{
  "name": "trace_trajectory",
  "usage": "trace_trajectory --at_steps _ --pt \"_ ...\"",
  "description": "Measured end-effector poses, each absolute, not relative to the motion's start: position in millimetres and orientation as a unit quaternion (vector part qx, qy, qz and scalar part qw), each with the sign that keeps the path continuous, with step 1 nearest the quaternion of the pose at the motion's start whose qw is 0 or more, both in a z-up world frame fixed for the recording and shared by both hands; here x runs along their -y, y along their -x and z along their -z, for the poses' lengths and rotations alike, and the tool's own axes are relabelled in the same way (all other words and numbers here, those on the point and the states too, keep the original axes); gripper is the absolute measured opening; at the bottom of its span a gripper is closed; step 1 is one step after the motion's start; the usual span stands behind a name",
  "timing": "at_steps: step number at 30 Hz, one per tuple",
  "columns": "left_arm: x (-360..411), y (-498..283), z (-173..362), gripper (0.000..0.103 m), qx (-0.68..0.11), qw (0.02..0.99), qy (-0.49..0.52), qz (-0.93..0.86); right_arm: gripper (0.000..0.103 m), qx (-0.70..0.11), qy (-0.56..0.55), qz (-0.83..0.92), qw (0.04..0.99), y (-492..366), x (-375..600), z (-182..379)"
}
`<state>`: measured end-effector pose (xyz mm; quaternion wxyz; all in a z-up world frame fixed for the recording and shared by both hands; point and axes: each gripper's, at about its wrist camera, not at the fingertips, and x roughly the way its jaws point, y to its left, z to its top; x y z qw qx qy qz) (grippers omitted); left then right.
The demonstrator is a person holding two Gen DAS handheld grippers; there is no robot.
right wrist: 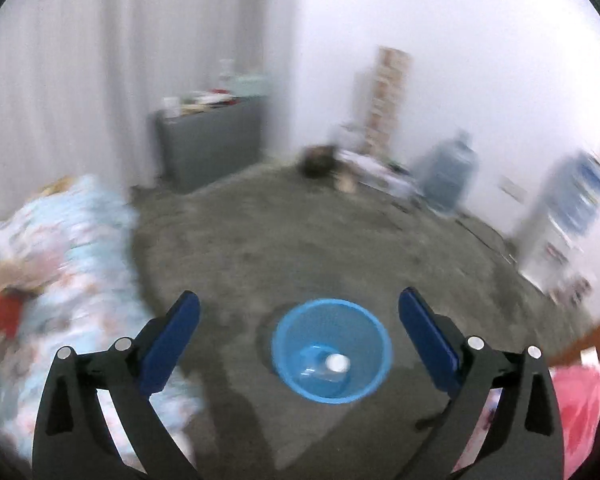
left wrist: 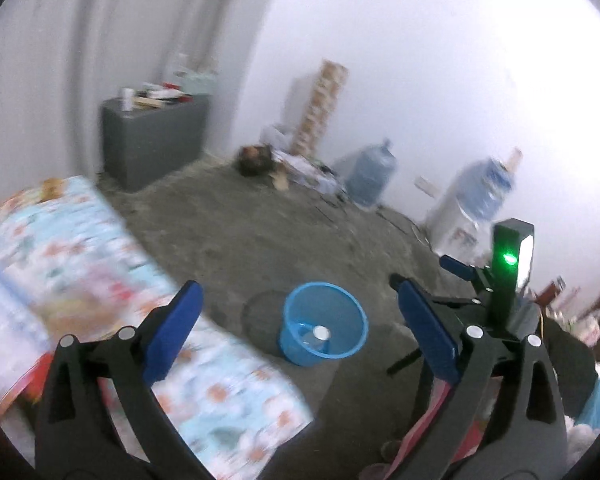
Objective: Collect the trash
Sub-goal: 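Grasp the red wrapper with the left gripper while the right grasps the yellow snack bag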
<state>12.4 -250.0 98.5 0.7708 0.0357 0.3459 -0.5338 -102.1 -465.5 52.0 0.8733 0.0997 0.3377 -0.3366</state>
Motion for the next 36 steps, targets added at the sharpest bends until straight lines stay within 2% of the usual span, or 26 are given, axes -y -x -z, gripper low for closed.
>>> trace_trajectory --at_steps 9,14,22,23,24,30,36 --pt "88.7 -36.4 -95.4 0.094 -0.297 0.846 0.004 0.442 0.097 -0.309 -0.124 0.161 0.929 55.9 379.3 -83.1" --pt "53.3 -34.6 -77.6 0.094 -0.285 0.86 0.019 0.424 0.096 -0.333 -0.123 0.088 0.931 14.6 342.4 -79.7" --pt "60.8 -21.1 -42.7 0.094 -0.248 0.876 0.013 0.414 0.072 -0.38 -0.109 0.031 0.918 -51.5 304.0 -60.5" --pt "66.2 -20.1 -39.5 0.09 -0.246 0.878 0.004 0.412 0.071 -0.385 -0.108 0.029 0.916 -58.1 302.5 -57.4" --pt "68.3 -18.7 -36.3 0.083 -0.244 0.879 -0.003 0.41 0.068 -0.389 -0.108 0.026 0.915 -62.4 302.5 -53.2" --pt "84.9 -33.5 -14.1 0.059 -0.273 0.878 -0.028 0.391 0.058 -0.413 -0.107 0.007 0.905 -79.7 300.7 -32.6" --pt "101.2 -49.4 -0.6 0.048 -0.296 0.877 -0.049 0.375 0.054 -0.426 -0.096 -0.019 0.899 -94.5 294.2 -23.0"
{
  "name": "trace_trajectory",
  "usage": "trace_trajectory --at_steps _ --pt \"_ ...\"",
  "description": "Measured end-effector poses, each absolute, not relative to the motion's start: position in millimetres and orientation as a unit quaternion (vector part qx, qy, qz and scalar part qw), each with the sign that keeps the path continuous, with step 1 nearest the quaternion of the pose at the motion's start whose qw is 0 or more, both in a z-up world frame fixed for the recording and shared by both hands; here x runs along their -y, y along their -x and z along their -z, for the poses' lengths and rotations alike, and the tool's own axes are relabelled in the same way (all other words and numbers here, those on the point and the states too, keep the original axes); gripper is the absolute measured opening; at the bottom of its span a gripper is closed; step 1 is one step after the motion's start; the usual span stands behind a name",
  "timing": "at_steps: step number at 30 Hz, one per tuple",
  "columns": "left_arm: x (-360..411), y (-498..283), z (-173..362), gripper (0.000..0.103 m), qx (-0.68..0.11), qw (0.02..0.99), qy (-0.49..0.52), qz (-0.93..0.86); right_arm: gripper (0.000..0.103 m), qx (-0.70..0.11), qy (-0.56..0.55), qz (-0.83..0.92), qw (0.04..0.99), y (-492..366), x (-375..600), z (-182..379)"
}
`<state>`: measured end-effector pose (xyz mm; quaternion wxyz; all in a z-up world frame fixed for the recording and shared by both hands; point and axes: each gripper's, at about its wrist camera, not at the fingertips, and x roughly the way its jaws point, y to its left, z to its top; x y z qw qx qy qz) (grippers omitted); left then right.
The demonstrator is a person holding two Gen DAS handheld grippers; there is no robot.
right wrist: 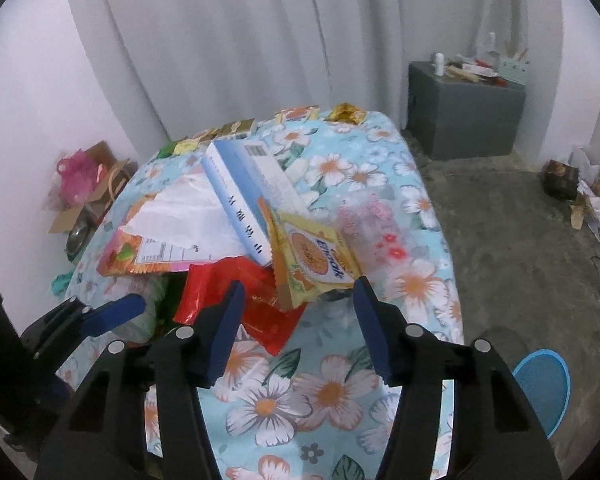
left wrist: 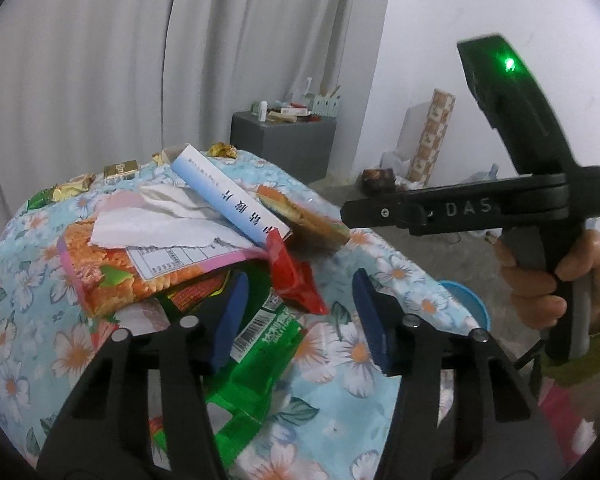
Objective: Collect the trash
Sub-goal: 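Grasp the red wrapper with the left gripper while the right grasps the yellow snack bag, then carry wrapper and snack bag to the blue wastebasket and release both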
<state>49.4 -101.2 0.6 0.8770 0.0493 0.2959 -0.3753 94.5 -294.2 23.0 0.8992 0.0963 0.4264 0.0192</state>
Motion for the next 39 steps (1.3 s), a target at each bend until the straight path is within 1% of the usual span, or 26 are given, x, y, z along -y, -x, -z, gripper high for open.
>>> trace_trajectory --at_steps 2,5,9,11,13,14,16,17,19,21,27,39 --pt "107.2 -52.9 2.2 0.046 -0.298 0.878 -0.061 0.37 0.054 -0.43 -0.086 -0.028 0.898 -100.0 290.1 -21.7" --pt "114.7 -57.5 6.9 0.039 -0.302 0.879 -0.074 0.362 0.054 -0.438 -0.067 -0.038 0.896 -110.5 283.9 -17.9" --pt "122.0 -64.3 13.7 0.032 -0.311 0.879 -0.083 0.352 0.049 -0.451 -0.053 -0.046 0.89 -120.2 279.8 -11.2" --pt "124.3 -66.0 15.1 0.028 -0.313 0.878 -0.086 0.351 0.045 -0.458 -0.051 -0.045 0.886 -124.4 279.9 -6.5" --pt "125.5 -67.8 15.9 0.024 -0.317 0.878 -0.085 0.348 0.037 -0.464 -0.057 -0.044 0.883 -127.0 281.8 -2.9" --pt "126.0 -69.2 16.5 0.019 -0.32 0.878 -0.084 0.345 0.035 -0.467 -0.06 -0.044 0.881 -128.3 283.4 -1.0" --pt "126.1 -71.3 16.6 0.013 -0.322 0.88 -0.079 0.341 0.025 -0.468 -0.067 -0.043 0.88 -129.2 285.8 1.4" --pt "125.6 -72.5 16.6 0.01 -0.323 0.881 -0.076 0.338 0.024 -0.467 -0.074 -0.042 0.88 -128.9 287.9 1.5" --pt "124.5 -73.1 17.1 0.009 -0.323 0.88 -0.069 0.34 0.018 -0.461 -0.084 -0.043 0.882 -127.9 291.1 0.7" --pt "123.2 -73.2 17.8 0.006 -0.327 0.878 -0.061 0.344 0.014 -0.457 -0.092 -0.042 0.884 -126.9 294.0 0.0" --pt "116.5 -70.1 13.0 0.005 -0.319 0.879 -0.04 0.351 0.011 -0.439 -0.121 -0.044 0.889 -118.6 303.0 -6.7" --pt "101.8 -59.5 -8.3 0.004 -0.294 0.886 -0.008 0.359 0.009 -0.404 -0.178 -0.074 0.894 -100.3 313.4 -27.4"
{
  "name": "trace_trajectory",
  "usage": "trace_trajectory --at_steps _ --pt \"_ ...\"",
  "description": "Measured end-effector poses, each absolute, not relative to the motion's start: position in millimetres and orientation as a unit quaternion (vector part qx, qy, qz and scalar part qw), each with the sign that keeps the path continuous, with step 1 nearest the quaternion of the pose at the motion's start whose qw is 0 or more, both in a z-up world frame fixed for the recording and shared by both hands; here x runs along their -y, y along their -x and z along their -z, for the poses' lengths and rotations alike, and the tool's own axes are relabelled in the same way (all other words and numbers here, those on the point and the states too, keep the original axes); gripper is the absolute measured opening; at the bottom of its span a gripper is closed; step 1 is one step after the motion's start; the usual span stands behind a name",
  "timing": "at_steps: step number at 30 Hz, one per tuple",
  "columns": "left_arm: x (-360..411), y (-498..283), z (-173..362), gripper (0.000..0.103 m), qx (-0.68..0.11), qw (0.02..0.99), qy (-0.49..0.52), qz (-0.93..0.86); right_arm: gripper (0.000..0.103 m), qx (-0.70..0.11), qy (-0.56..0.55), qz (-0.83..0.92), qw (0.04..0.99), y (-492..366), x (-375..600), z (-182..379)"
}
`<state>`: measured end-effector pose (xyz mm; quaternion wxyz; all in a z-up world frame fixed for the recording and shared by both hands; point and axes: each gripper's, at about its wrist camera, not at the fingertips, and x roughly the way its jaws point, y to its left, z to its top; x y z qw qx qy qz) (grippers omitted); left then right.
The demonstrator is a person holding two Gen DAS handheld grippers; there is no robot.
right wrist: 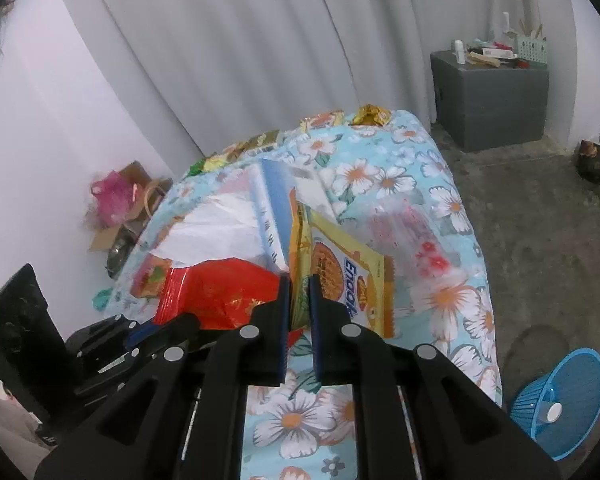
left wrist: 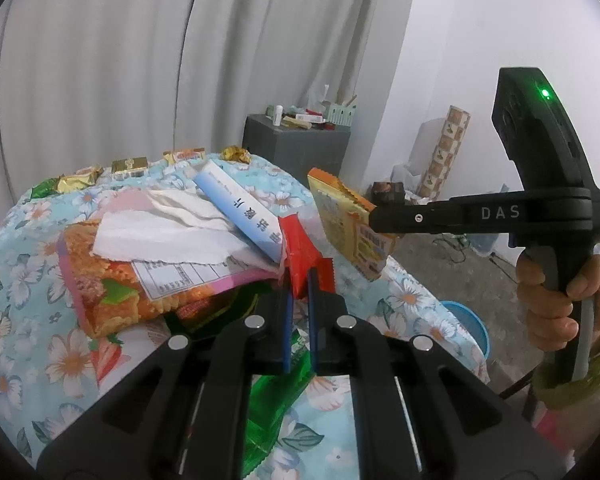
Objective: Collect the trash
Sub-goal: 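Carry wrapper and snack bag to the blue wastebasket and release both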
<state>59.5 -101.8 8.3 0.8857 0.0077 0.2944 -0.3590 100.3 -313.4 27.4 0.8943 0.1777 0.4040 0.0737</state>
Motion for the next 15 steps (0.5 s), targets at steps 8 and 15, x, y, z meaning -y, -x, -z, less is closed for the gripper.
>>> trace_trajectory --at_steps 8,15 --pt "94.6 -46.4 -22.0 0.004 -0.277 0.891 -0.003 0.36 0.009 -0.389 -0.207 -0.1 0.892 -90.3 311.7 -37.7" --pt "86.8 -34.4 -37.5 0.004 -0.256 0.895 0.002 0.364 0.009 -0.373 -0.209 -0.11 0.897 -78.3 310.0 -52.1"
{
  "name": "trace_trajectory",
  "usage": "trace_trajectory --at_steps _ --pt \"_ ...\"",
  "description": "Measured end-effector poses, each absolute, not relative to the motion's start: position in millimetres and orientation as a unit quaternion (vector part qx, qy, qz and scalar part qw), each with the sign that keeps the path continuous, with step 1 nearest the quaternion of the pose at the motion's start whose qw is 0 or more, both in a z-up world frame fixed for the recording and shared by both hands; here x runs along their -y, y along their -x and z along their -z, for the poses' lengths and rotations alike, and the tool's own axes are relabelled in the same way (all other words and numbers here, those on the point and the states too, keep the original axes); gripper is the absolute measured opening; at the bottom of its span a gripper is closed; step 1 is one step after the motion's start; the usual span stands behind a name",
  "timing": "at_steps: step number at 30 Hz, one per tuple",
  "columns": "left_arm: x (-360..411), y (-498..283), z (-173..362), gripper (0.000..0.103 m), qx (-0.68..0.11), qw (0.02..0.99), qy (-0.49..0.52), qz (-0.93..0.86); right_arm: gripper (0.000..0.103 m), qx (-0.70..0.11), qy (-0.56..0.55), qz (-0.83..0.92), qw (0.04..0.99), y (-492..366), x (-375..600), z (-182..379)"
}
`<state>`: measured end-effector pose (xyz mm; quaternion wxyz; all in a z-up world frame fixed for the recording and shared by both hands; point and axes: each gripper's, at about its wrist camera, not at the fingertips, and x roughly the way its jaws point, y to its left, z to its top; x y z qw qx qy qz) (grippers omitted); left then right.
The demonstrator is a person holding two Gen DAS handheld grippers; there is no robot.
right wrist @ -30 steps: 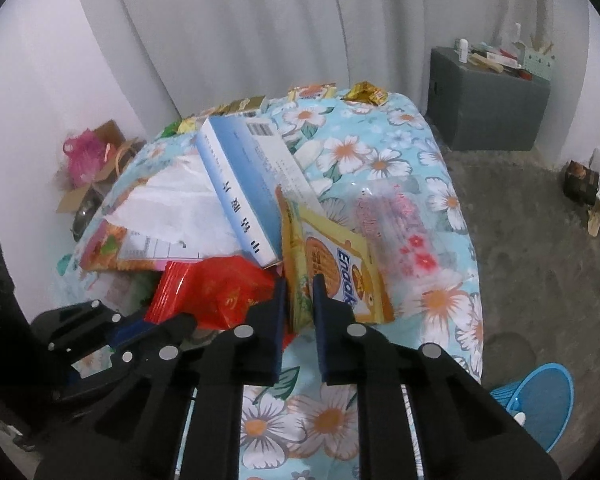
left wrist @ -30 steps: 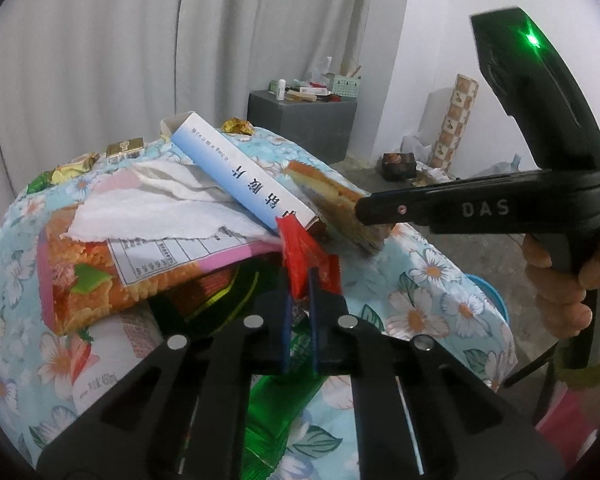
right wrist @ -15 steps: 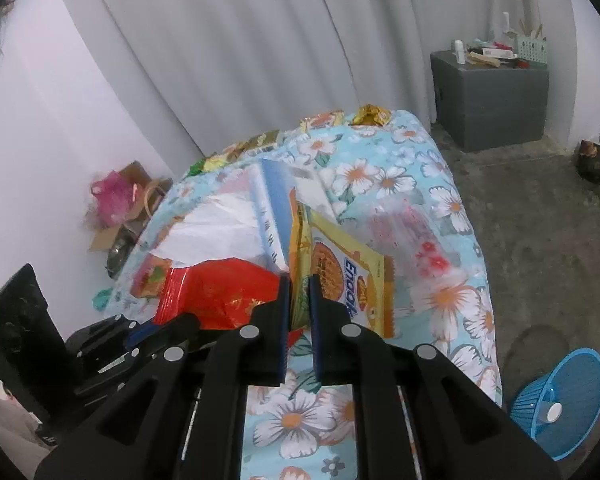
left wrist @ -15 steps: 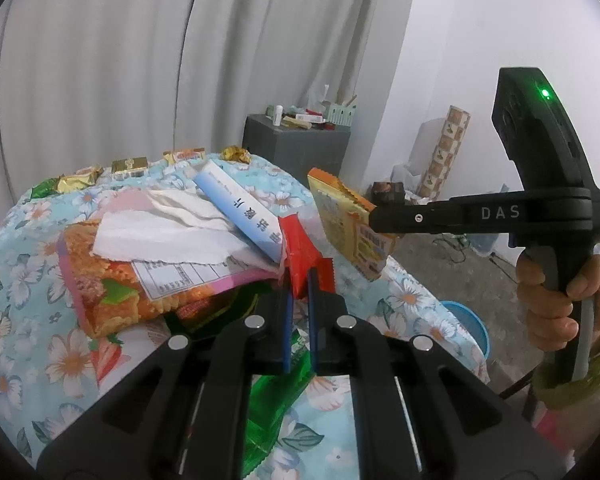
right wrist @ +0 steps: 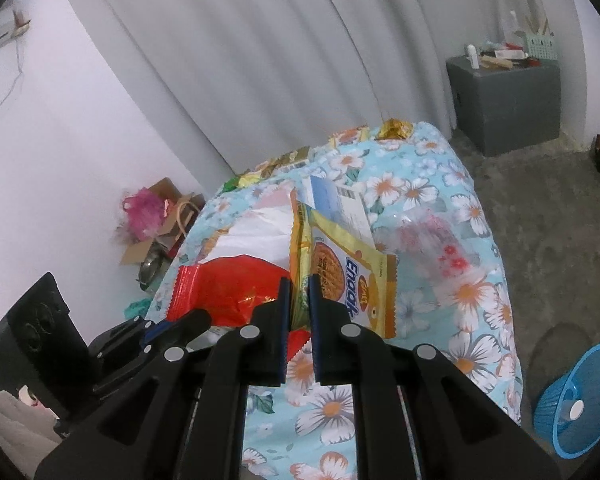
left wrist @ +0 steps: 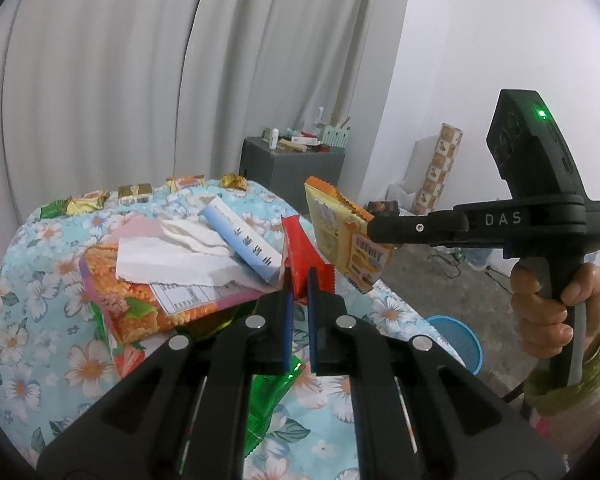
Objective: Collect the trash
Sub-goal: 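Carry wrapper and snack bag to the blue wastebasket and release both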
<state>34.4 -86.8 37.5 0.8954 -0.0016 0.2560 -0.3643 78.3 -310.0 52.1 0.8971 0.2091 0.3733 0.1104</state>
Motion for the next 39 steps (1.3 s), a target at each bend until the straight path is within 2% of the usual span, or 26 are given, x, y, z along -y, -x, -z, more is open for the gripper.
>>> trace_trajectory --at_steps 13,23,33,39 --pt "79.9 -19.7 -63.4 0.004 -0.225 0.901 0.003 0.372 0.009 -0.336 -0.204 -0.104 0.914 -41.3 315.3 -85.6" --pt "109.1 -2.2 -77.2 0.004 -0.218 0.886 -0.017 0.408 0.009 -0.308 -0.209 -0.064 0.926 8.7 347.5 -98.0" --pt "187.1 10.7 -78.4 0.004 -0.231 0.846 -0.049 0.479 0.009 -0.285 -0.244 0.026 0.927 78.9 418.6 -85.7" --pt "263.4 16.9 -70.0 0.004 -0.262 0.803 -0.071 0.53 0.009 -0.28 -0.28 0.111 0.912 123.5 477.6 -60.7"
